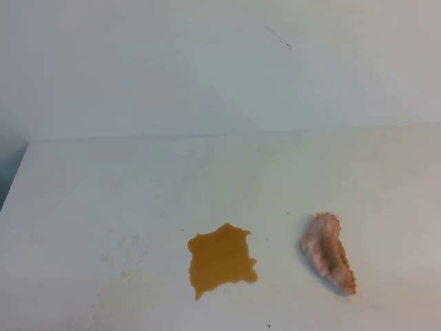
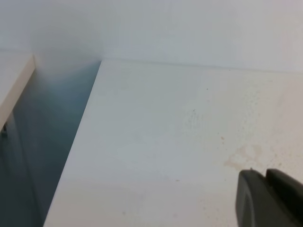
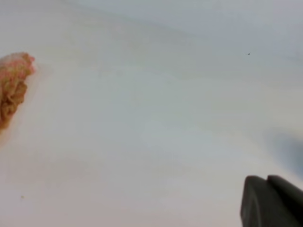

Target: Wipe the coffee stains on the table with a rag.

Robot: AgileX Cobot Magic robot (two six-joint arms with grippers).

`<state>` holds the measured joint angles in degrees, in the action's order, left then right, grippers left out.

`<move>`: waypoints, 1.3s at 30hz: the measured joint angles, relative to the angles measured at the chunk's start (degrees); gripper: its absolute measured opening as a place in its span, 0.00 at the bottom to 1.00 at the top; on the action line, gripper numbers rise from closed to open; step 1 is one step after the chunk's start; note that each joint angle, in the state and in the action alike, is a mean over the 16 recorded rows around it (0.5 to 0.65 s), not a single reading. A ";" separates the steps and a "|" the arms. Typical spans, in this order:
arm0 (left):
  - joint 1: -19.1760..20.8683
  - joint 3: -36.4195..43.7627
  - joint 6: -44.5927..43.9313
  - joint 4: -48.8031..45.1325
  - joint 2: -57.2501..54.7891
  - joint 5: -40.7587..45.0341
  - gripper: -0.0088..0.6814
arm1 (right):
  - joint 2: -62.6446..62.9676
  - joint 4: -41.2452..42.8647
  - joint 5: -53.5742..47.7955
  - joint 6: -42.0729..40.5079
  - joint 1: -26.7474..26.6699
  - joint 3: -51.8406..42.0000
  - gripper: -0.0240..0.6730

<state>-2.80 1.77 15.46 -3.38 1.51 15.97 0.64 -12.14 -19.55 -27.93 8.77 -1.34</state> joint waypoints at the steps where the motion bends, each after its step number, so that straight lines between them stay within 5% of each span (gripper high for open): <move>1: 0.00 0.00 0.00 0.00 0.00 0.00 0.01 | 0.00 -0.29 0.96 0.10 0.00 -0.03 0.03; 23: 0.00 0.00 0.00 0.00 0.00 0.00 0.01 | 0.00 -10.81 26.79 2.03 0.00 0.88 0.03; 39: 0.00 0.00 0.00 0.00 0.00 0.00 0.01 | -17.78 -18.00 3.89 -2.50 0.00 27.93 0.03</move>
<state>-2.80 1.77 15.46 -3.38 1.51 15.97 -17.14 -30.14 -15.66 -30.43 8.77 26.58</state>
